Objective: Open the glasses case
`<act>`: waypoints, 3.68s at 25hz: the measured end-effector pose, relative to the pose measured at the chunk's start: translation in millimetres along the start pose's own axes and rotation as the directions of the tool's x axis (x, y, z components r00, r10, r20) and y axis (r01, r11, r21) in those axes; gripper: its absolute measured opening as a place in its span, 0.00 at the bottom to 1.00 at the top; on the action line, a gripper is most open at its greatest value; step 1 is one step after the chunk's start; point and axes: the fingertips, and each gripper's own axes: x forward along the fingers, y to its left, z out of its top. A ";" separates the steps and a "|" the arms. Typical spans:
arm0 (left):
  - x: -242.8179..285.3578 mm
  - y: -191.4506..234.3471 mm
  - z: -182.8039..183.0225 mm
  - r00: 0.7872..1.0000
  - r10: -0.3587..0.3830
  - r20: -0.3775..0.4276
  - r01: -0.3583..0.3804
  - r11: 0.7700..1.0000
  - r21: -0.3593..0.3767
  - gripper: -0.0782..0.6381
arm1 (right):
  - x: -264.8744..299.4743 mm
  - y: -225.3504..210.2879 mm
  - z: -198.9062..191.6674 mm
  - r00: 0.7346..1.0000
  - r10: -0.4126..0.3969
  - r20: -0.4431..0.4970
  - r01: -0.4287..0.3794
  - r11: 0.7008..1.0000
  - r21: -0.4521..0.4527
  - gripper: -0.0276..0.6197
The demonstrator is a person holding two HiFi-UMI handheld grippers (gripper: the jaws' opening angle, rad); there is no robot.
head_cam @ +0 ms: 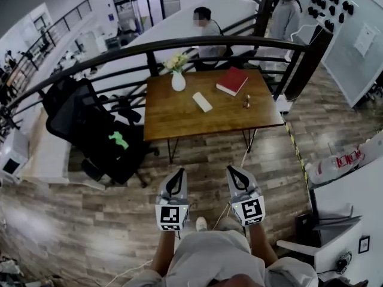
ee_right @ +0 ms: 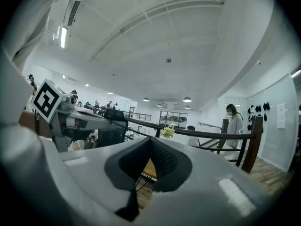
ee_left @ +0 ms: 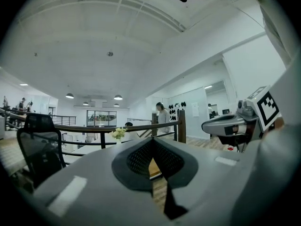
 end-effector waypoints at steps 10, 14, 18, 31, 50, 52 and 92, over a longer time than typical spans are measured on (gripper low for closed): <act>53.5 21.1 -6.7 1.000 -0.016 -0.017 0.016 1.000 -0.010 0.14 | 47.2 -26.7 -8.1 0.999 -0.009 -0.034 0.009 1.000 0.007 0.05; 78.3 27.2 -5.6 1.000 -0.020 -0.009 0.020 1.000 -0.001 0.14 | 67.4 -43.1 -9.7 1.000 -0.012 -0.021 0.012 1.000 0.000 0.05; 112.2 33.9 -5.0 1.000 -0.015 -0.010 0.015 1.000 0.003 0.14 | 95.6 -65.6 -15.6 1.000 -0.006 -0.020 0.006 1.000 0.008 0.05; 222.1 52.9 3.1 0.998 0.047 -0.047 -0.047 0.999 0.005 0.14 | 183.4 -149.8 -14.5 0.997 0.076 -0.027 -0.075 0.997 0.018 0.05; 299.0 65.6 5.0 0.994 0.096 -0.053 -0.096 0.995 0.002 0.14 | 244.7 -206.5 -21.8 0.991 0.131 -0.023 -0.130 0.991 0.032 0.05; 303.8 70.7 3.3 0.994 0.099 -0.055 -0.099 0.995 0.004 0.14 | 251.7 -207.4 -24.3 0.991 0.133 -0.027 -0.132 0.991 0.031 0.05; 486.0 235.2 -60.7 0.986 -0.129 -0.102 0.124 0.991 -0.056 0.14 | 482.7 -226.0 -74.8 0.973 0.009 -0.232 -0.005 1.000 0.020 0.05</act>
